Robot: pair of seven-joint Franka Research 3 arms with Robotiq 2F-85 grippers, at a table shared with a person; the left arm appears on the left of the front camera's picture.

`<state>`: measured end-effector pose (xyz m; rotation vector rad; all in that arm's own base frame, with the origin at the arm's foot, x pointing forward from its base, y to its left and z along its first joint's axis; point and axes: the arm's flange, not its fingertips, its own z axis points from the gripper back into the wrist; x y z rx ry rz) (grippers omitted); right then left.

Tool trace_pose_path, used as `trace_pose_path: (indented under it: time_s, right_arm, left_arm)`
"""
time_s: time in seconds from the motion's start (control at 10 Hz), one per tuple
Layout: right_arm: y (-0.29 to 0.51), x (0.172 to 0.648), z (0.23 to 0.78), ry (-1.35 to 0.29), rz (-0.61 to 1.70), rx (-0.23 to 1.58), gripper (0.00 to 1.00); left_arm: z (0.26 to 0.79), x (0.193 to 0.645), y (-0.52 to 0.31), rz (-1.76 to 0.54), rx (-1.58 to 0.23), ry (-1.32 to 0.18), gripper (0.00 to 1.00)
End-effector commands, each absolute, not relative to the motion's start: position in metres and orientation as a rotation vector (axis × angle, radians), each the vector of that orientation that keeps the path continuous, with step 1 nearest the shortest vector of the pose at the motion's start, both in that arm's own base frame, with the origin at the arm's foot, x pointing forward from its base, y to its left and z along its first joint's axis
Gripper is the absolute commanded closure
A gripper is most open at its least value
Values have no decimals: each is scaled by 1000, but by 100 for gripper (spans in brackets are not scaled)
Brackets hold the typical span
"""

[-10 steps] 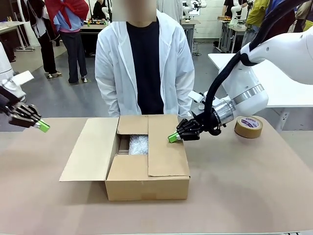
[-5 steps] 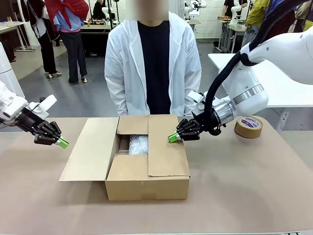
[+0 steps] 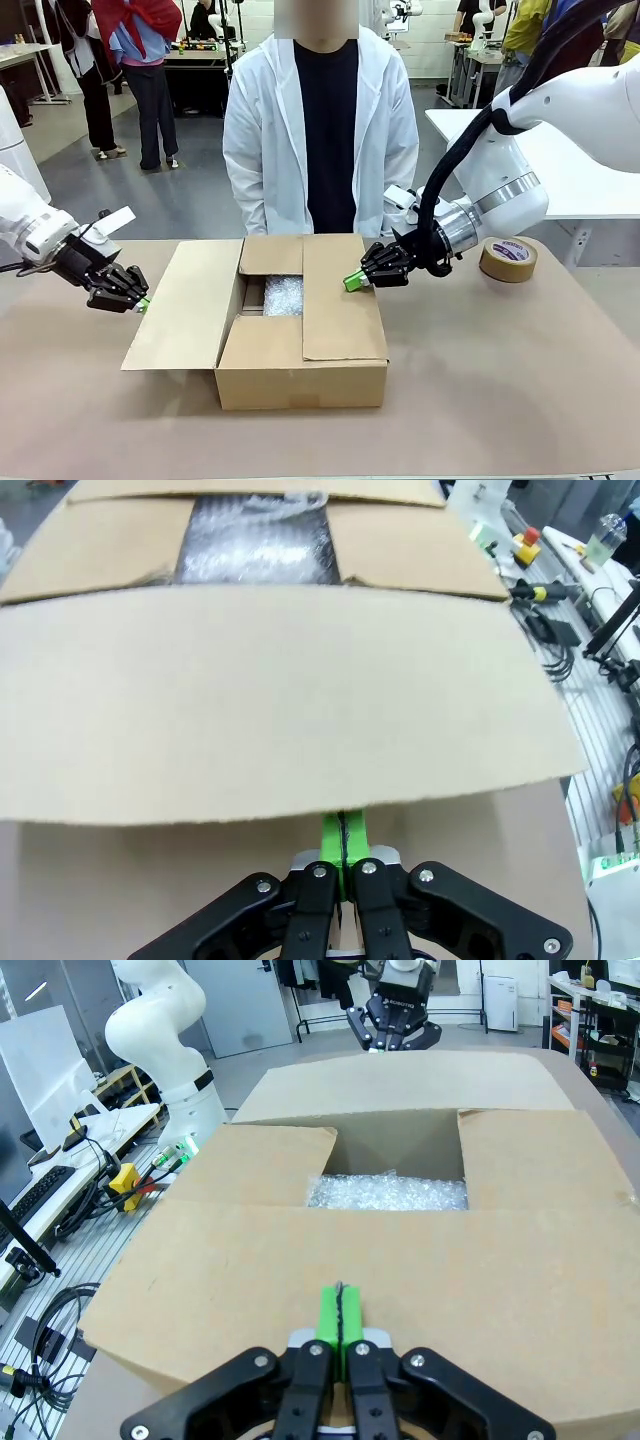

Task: Wrap the clocks to prevent damage.
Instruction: Push the left (or right) flap of the Package Box to close it.

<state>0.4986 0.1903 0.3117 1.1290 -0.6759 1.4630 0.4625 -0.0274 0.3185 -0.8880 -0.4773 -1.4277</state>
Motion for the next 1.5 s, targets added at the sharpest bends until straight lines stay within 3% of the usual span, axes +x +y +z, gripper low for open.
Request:
trace_pose_path:
  time_s: [0.0,0.6,1.1,1.4]
  right_arm:
    - [191,498,308,-671,1458,1124,99]
    - [191,498,308,-671,1458,1124,99]
    - [191,498,308,-671,1458,1124,99]
    - [191,498,308,-671,1458,1124,99]
  left_arm:
    - [337,468,-31,-1447,-932,-548,100]
    - [381,460,-68,-1498,-1090,-666,100]
    - [366,494,-131,-1471,-1125,-667,100]
    - [344,506,-153,-1482,-1056,-625,100]
